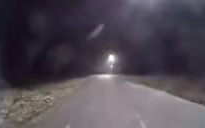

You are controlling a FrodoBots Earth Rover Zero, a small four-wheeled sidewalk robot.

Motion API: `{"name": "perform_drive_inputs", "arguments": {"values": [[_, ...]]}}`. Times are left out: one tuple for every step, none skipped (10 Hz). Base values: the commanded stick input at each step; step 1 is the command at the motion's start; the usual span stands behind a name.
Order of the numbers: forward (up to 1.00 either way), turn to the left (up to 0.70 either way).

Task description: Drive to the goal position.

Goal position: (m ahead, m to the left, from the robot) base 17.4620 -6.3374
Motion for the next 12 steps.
{"name": "perform_drive_inputs", "arguments": {"values": [[1.0, 0.06], [1.0, 0.05], [1.0, 0.05], [1.0, 0.08], [1.0, 0.11], [1.0, 0.1], [1.0, 0.09], [1.0, 0.08], [1.0, 0.06], [1.0, 0.05], [1.0, 0.04], [1.0, 0.03]]}}
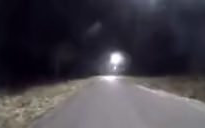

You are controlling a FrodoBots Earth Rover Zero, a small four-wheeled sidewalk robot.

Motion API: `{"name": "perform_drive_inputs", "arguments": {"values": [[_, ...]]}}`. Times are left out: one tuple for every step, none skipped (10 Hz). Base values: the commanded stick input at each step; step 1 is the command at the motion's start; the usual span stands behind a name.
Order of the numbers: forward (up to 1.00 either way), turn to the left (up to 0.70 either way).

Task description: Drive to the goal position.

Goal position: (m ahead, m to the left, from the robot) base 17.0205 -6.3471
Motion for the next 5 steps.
{"name": "perform_drive_inputs", "arguments": {"values": [[1.0, 0.03], [1.0, 0.0], [1.0, -0.03], [1.0, -0.03], [1.0, -0.05]]}}
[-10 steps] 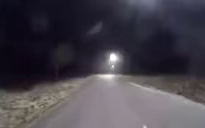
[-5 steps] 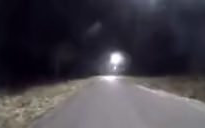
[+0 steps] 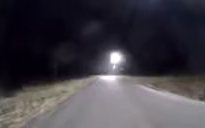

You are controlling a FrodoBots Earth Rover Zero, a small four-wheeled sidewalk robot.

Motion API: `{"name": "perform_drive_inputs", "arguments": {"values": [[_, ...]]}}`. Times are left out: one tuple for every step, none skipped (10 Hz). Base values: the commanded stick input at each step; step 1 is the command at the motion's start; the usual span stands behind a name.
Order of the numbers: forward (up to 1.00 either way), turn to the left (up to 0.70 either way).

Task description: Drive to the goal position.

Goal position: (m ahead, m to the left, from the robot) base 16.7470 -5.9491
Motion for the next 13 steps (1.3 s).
{"name": "perform_drive_inputs", "arguments": {"values": [[1.0, -0.07], [1.0, -0.08], [1.0, -0.07], [1.0, -0.05], [1.0, -0.03], [1.0, -0.02], [1.0, 0.0], [1.0, 0.0], [1.0, -0.04], [1.0, -0.05], [1.0, -0.05], [1.0, -0.05], [1.0, -0.03]]}}
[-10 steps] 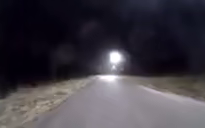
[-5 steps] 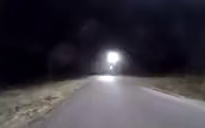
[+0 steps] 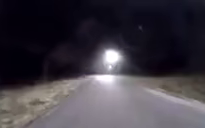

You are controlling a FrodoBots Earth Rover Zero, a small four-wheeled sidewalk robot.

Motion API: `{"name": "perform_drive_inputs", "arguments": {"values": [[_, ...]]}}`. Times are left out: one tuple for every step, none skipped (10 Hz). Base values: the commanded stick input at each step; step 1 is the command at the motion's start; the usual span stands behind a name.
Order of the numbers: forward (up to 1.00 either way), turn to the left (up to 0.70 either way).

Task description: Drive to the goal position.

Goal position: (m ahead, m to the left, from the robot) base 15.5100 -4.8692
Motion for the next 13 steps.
{"name": "perform_drive_inputs", "arguments": {"values": [[1.0, -0.01], [1.0, 0.0], [1.0, 0.0], [1.0, 0.0], [1.0, 0.0], [1.0, 0.0], [1.0, 0.0], [1.0, 0.0], [1.0, 0.03], [1.0, 0.07], [1.0, 0.11], [1.0, 0.1], [1.0, 0.08]]}}
